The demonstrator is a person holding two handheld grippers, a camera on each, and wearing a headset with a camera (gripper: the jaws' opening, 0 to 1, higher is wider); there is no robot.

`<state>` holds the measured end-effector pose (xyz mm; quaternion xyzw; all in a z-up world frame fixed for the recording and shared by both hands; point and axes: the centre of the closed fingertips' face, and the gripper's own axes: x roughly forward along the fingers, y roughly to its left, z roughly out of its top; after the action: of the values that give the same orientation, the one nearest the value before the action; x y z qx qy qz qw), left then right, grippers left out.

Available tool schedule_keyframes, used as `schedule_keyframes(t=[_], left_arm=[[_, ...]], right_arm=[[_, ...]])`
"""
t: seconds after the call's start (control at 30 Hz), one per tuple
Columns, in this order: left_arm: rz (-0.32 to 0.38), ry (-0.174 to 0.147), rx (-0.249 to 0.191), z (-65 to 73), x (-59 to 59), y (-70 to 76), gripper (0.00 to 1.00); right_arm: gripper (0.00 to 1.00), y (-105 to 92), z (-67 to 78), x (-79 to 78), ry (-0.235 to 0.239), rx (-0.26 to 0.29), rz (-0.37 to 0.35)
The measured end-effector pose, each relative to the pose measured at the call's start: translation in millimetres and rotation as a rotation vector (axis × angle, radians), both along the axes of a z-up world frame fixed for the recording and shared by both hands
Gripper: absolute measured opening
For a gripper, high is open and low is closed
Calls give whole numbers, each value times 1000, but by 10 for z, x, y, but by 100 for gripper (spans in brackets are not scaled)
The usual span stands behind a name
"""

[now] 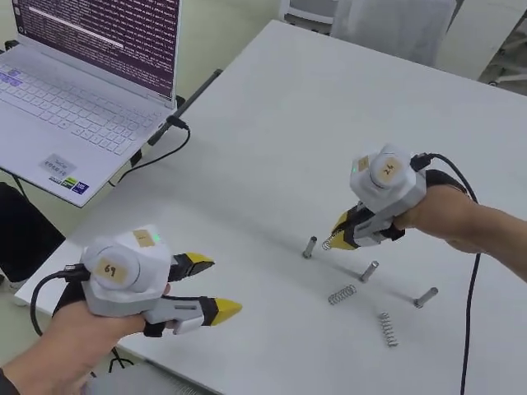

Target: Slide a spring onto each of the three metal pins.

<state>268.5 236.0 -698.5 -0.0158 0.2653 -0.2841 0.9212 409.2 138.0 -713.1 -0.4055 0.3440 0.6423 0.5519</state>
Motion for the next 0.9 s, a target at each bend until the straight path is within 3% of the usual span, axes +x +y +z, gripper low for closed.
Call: schedule_keyframes(t=[0.37,0.9], left_arm=[[15,9,-8,-14,6,12,48],[37,16,-18,-45,-11,85,46]], right_arm=[[8,125,-45,85,-6,-6,-10],[8,195,-122,78,-8,-33,18]])
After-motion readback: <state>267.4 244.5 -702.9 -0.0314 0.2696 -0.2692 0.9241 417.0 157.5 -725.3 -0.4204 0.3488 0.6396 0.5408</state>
